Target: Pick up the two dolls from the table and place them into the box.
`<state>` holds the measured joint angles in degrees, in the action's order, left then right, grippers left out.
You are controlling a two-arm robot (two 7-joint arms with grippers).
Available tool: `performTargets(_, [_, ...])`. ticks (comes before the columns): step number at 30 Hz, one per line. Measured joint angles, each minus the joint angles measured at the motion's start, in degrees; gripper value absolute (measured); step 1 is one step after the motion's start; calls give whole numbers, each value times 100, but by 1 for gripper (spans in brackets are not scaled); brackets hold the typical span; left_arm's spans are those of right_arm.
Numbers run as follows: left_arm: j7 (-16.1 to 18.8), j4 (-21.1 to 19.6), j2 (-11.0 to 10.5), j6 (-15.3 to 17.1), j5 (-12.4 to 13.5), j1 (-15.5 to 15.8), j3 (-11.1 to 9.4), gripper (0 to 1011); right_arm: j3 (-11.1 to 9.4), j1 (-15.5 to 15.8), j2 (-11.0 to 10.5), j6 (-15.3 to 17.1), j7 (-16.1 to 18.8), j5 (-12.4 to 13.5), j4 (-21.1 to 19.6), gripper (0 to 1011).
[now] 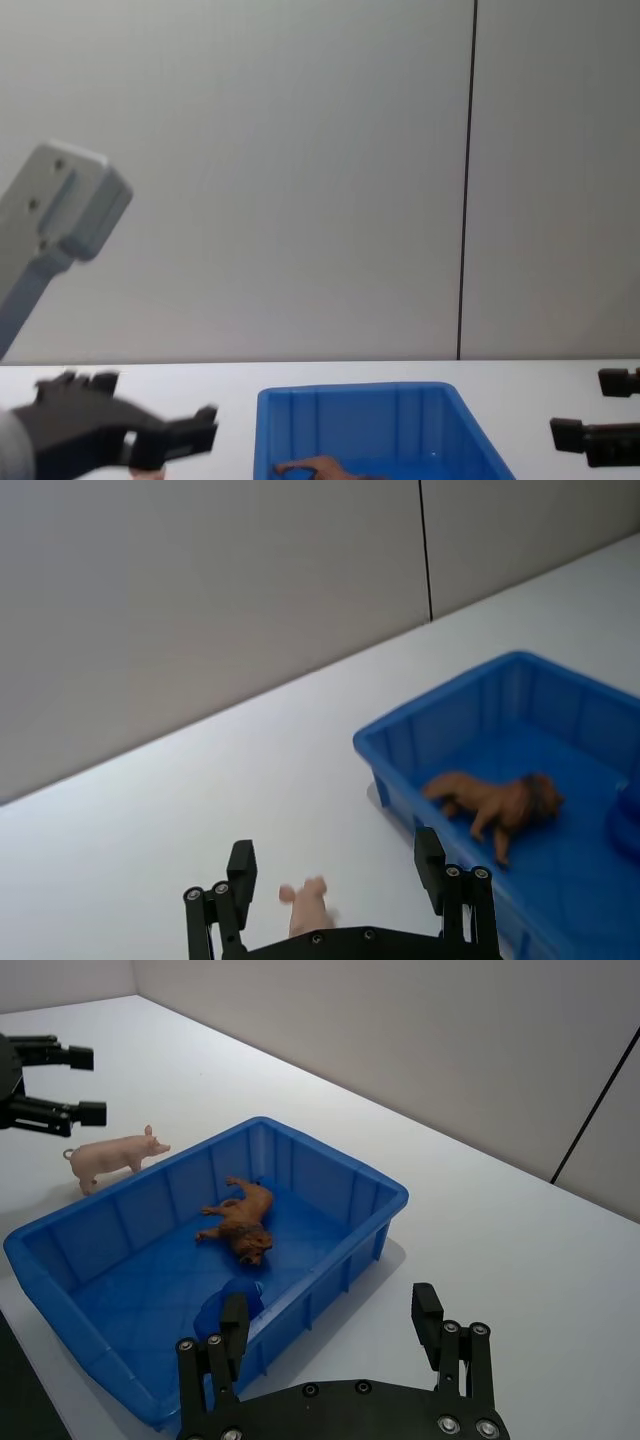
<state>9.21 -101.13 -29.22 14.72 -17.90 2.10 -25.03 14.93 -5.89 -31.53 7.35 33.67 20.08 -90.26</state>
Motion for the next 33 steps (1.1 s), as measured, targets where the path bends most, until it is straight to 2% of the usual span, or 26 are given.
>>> performTargets(7, [166, -7, -124, 180, -199, -222, 38, 1001, -3, 4, -4, 0, 0, 5, 0, 1001])
performTargets(16, [206, 152, -162, 268, -348, -349, 78, 1001, -4, 9, -9, 0, -1, 9, 0, 1001])
performTargets(25, [79, 394, -90, 281, -365, -319, 103, 1001, -3, 11, -11, 0, 0, 10, 0, 1001])
performTargets(33, [-136, 716, 49, 261, -267, -155, 128, 993, -3, 11, -11, 0, 0, 10, 0, 1001])
